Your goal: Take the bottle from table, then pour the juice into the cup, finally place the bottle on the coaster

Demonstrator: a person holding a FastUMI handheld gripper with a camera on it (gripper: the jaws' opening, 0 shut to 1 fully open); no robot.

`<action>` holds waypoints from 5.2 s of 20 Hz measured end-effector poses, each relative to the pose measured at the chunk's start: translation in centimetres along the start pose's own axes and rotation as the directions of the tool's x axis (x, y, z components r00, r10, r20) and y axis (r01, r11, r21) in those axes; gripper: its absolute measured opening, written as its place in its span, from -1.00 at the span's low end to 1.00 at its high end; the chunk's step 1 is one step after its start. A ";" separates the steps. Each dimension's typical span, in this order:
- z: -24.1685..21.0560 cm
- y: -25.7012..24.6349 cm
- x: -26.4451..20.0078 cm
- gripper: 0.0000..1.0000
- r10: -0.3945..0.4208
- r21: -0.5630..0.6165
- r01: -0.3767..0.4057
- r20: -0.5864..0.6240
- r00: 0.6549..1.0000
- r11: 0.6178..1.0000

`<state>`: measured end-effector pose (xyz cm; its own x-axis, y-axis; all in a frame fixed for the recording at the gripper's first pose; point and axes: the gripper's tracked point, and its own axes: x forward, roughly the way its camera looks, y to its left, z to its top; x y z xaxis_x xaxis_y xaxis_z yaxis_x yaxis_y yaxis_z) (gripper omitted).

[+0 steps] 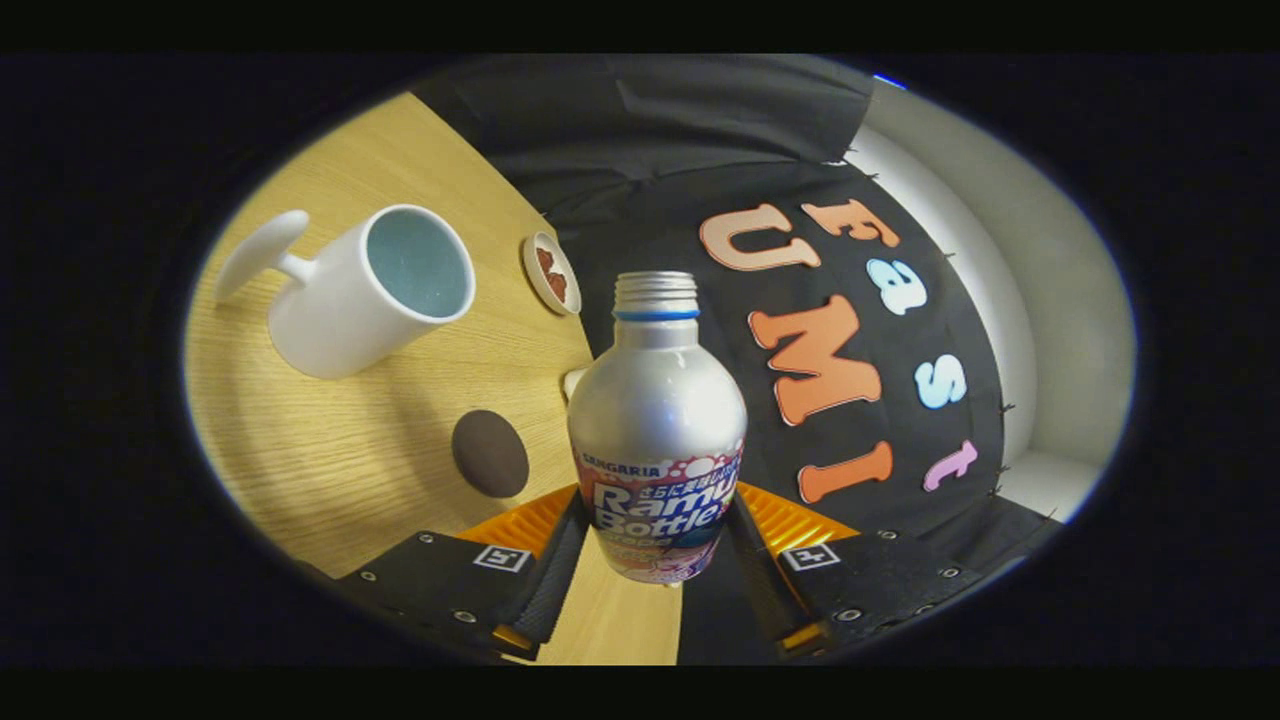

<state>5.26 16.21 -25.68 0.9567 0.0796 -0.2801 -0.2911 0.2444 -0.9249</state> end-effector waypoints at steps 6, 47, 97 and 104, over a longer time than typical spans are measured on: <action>0.8 -0.3 -0.2 0.52 -0.027 -0.149 0.032 0.036 0.999 0.988; 3.5 -0.5 -2.1 0.52 -0.056 -0.467 0.143 0.195 0.979 0.873; 5.6 -2.5 -1.3 0.51 -0.021 -0.643 0.198 0.272 0.962 0.740; 6.2 -1.6 -1.8 0.51 -0.009 -0.622 0.183 0.271 0.962 0.762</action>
<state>4.02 21.70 -22.06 0.9221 0.3363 -0.1912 -0.0439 -0.4000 -0.9154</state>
